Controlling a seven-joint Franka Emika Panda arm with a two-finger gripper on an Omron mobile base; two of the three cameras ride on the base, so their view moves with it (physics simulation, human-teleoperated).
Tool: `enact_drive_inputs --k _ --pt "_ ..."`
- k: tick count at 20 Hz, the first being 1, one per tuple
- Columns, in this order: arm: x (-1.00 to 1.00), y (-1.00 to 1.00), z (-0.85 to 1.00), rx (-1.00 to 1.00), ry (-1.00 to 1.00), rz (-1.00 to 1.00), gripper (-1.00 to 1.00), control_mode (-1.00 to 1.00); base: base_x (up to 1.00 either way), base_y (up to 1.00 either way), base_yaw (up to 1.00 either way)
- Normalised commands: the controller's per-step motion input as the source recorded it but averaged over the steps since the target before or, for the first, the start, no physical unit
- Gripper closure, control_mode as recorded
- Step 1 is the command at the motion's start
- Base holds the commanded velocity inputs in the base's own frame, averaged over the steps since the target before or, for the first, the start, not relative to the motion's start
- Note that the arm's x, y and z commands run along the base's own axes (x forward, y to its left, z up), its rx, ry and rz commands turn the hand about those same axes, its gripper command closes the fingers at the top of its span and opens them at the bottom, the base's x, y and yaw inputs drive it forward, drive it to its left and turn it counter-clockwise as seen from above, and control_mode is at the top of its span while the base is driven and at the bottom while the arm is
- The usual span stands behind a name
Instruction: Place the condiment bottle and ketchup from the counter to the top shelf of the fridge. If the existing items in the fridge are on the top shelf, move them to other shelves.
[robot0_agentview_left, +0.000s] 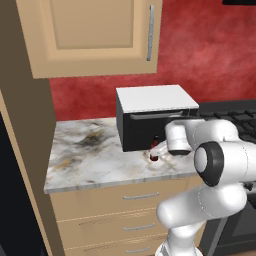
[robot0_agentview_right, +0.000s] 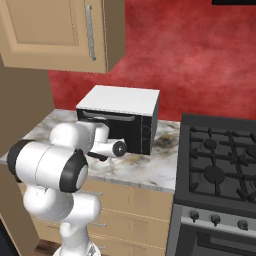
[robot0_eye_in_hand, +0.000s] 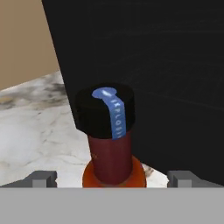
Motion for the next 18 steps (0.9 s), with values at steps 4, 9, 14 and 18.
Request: enact_drive_inputs --k 4,9,14,18 --pt "0.16 0.0 0.0 -0.01 0.0 0.0 -1.0 -1.0 0.0 0.0 0.0" --pt "0.09 0.0 0.0 0.0 0.0 0.0 1.0 -1.0 0.0 0.0 0.0" --pt "0.0 0.0 0.0 0.0 0.0 0.0 1.0 -1.0 0.0 0.0 0.0" --pt "-0.01 0.0 0.04 0.0 0.0 0.0 1.0 -1.0 0.0 0.0 0.0"
